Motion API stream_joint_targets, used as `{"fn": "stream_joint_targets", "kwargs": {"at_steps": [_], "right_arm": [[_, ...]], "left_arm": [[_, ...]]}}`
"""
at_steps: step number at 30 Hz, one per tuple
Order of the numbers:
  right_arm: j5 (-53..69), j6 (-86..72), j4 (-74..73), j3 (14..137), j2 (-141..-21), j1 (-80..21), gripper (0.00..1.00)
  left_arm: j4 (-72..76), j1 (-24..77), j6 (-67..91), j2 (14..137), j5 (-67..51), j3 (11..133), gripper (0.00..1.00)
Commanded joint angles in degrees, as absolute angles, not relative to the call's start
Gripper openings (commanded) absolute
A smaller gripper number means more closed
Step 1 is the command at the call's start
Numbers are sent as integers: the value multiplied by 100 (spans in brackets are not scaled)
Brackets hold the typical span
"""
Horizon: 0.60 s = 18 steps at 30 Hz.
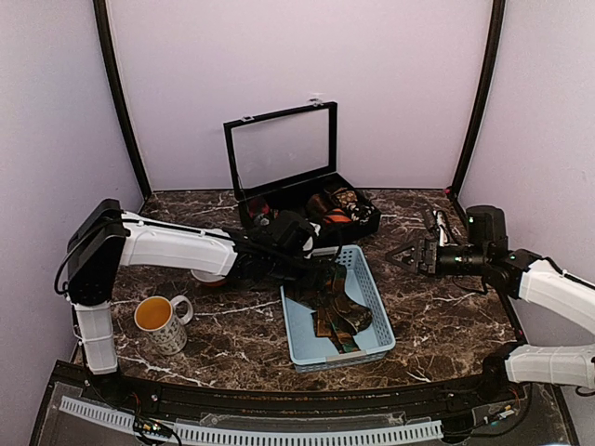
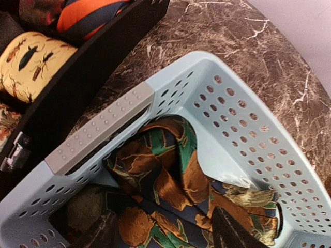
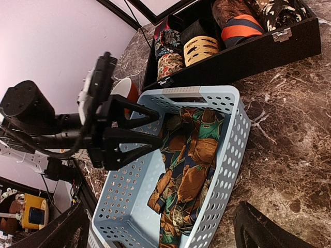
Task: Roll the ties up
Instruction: Pick up the tie from the bin.
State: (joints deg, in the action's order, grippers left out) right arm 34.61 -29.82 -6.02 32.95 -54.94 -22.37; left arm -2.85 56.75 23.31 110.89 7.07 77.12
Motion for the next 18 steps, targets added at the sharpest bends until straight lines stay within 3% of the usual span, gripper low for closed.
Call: {"fn": "stream_joint_targets", "kwargs": {"at_steps": [1,11,18], "right_arm": [[3409,-2892,-470,3311,-5415,-2272,97],[3465,-2858,-394,3338,-5524,-2268,97],[3404,-2805,-482,3390,-5520,-2259,97]], "left_arm": [[-89,5617,2939,11330,955,7950,62],[394,5492,3181,11880,876,8059,60],[509,5417,3133,12145,766,8266,48]]}}
